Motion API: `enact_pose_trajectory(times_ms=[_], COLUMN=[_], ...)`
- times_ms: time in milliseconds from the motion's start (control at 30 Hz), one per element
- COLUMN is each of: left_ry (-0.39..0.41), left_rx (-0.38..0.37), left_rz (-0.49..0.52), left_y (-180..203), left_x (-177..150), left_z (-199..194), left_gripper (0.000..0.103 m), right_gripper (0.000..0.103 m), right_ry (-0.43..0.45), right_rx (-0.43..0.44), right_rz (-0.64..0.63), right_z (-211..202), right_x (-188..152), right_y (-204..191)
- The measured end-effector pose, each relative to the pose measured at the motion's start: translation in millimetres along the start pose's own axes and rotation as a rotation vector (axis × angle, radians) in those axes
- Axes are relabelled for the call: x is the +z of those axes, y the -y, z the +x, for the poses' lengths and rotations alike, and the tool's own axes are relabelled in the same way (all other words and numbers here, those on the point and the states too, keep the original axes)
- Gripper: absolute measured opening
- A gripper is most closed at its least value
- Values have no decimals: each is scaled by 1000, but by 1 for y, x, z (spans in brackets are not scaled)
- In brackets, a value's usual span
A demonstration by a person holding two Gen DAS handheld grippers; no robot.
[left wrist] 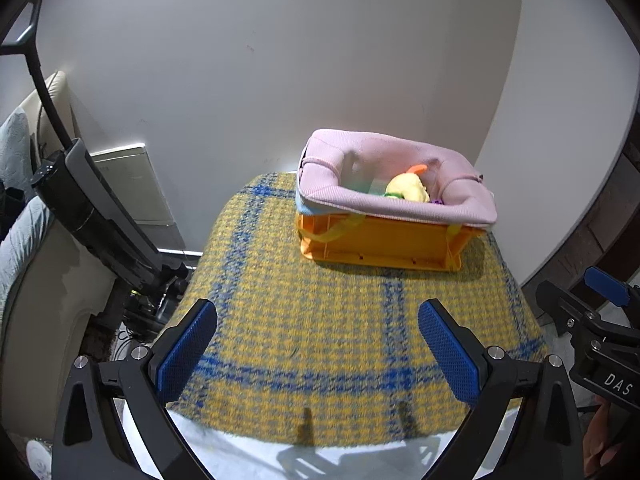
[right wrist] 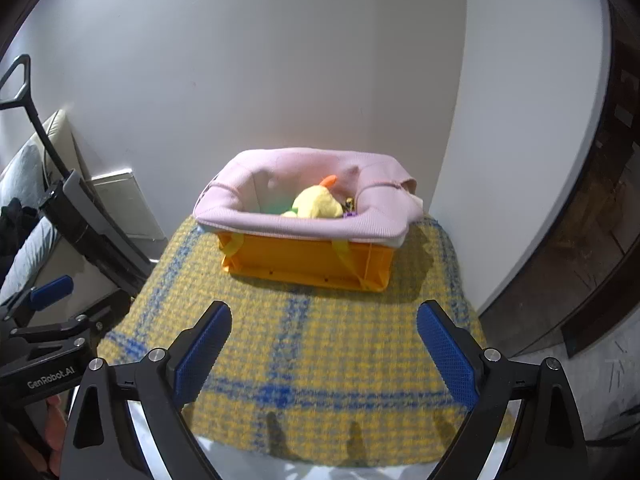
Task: Organize objects
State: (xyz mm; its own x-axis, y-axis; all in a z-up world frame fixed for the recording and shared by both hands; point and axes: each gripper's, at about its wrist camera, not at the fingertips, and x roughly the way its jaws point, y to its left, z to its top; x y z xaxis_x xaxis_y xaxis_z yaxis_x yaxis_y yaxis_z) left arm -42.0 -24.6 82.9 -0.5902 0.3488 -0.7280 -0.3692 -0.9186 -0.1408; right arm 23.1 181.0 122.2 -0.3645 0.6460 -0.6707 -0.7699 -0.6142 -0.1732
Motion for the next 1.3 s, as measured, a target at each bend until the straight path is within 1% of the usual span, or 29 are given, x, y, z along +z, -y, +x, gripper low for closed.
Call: enact_pose_trajectory(times_ms=[233,433,500,633,767,867,933,1033,1133,1300], left_ry=[28,38,37,60,38,10,0,-13,-3,-6], left_rx=[-3,-1,1,15,18,31,31,32,32,34], left_rz=[3,41,48,54,55,70,63,35,18,47], left_y=[1,9,11,11,11,10,7,-1,-5,0], left_x=[-30,-61,-67,-81,-94,-109,-117,-121,-122,-125], left_z=[-26,-33,-35,-43,-42,-40,-39,-39,-41,-39], left_gripper=[103,103,103,103,103,103,103,103,103,103], right_gripper=[94,94,94,94,94,94,94,94,94,94], right_ry=[12,22,25,33,26,29,33,48,54,31], right_rx=[-16,-43,-51,-57,-45,-54,-55,-71,-64,-61], right_rz=[11,7,2,1,18,12,3,-8,24,42], right_z=[-22,-32,-34,-39,-41,-44,-46,-50,-53,-47], right_x=[-32,-62,-70,-85,-101,-112,-118,-124,-130,-138], right_y=[6,7,6,5,6,3,1,0,5,11])
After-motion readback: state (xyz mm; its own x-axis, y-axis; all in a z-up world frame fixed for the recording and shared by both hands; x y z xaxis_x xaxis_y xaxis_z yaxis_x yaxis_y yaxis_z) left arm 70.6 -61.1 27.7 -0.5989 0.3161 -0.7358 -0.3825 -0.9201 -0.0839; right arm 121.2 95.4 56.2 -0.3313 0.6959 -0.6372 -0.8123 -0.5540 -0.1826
